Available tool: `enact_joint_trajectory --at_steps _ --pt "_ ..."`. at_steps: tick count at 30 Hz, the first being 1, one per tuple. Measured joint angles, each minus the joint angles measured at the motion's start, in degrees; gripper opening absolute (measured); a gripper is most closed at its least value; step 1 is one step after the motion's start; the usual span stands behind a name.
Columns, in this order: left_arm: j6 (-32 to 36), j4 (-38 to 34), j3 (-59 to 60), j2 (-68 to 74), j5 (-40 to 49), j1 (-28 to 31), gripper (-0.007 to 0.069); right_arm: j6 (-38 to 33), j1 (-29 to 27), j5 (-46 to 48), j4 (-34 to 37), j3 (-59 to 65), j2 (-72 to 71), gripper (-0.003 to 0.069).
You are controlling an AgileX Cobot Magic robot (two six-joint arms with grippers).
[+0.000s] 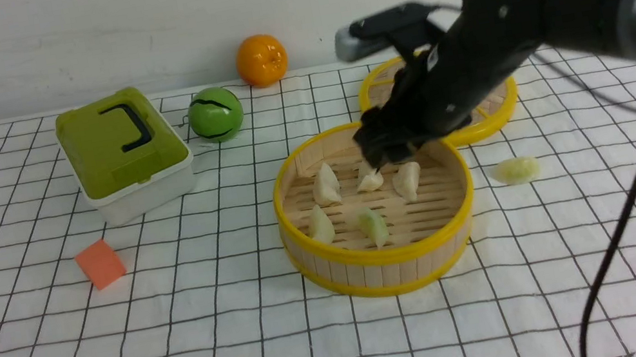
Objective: Put the dumplings into the steamer on the table with the white tablecloth.
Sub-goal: 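Place the dumpling in the bamboo steamer basket with the right gripper, then reach for and grasp a dumpling lying on the table beside the steamer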
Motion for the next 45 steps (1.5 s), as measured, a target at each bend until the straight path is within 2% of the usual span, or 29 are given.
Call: enact_joint_trajectory --at_steps 2,3,5,7,10,14,19,24,30,31,33,35,42,44,45 --pt "0.0 0.0 0.0 0.0 -0.39 0.0 0.0111 -0.71 -1.31 1.94 -2.05 -1.62 -0.31 0.0492" --pt "0.0 0.0 0.0 0.0 -0.81 0.0 0.0111 -3.11 -3.99 5.15 -4.79 -3.7 -0.11 0.0492" --pt "0.0 0.05 0.0 0.0 -1.11 0.0 0.0111 -5.39 -5.92 7.16 -5.74 -4.34 0.5 0.0492" --pt "0.0 0.1 0.0 0.0 -1.28 0.0 0.0111 -9.63 -8.72 9.59 -6.08 -4.69 2.27 0.0492" --pt "0.0 0.47 0.34 0.0 -2.15 0.0 0.0111 -19.93 -12.73 11.55 -5.86 -4.73 8.02 0.0488" --pt "0.0 1.5 2.68 0.0 -3.29 0.0 0.0113 -25.57 -13.73 9.89 -5.7 -4.67 12.59 0.0467" --pt "0.0 2.15 4.51 0.0 -5.82 0.0 0.0114 -26.83 -13.68 2.78 -5.25 -4.67 15.62 0.0426" --pt "0.0 2.39 4.58 0.0 -6.09 0.0 0.0118 -26.97 -13.68 -2.07 -5.25 -4.67 18.3 0.0384" --pt "0.0 2.51 4.58 0.0 -6.22 0.0 0.0119 -26.93 -13.68 -1.59 -5.18 -4.73 19.21 0.0332" --pt "0.0 2.63 4.58 0.0 -6.28 0.0 0.012 -26.24 -13.68 -0.68 -5.18 -4.78 19.21 0.0298" --pt "0.0 2.63 4.58 0.0 -6.36 0.0 0.012 -24.0 -13.68 0.38 -5.18 -4.95 19.12 0.024" --pt "0.0 2.63 4.58 0.0 -6.56 0.0 0.012 -22.1 -13.68 1.3 -5.18 -5.07 18.85 0.0221" --pt "0.0 2.63 4.58 0.0 -7.03 0.0 0.0125 -8.38 -13.68 9.35 -4.31 -6.73 16.15 0.0222" --pt "0.0 2.63 4.58 0.0 -7.03 0.0 0.0125 -6.26 -13.68 10.78 -2.98 -7.75 15.08 0.0222" --pt "0.0 2.63 4.58 0.0 -7.15 0.0 0.0127 -4.02 -13.68 12.59 0.19 -9.08 13.34 0.0219"
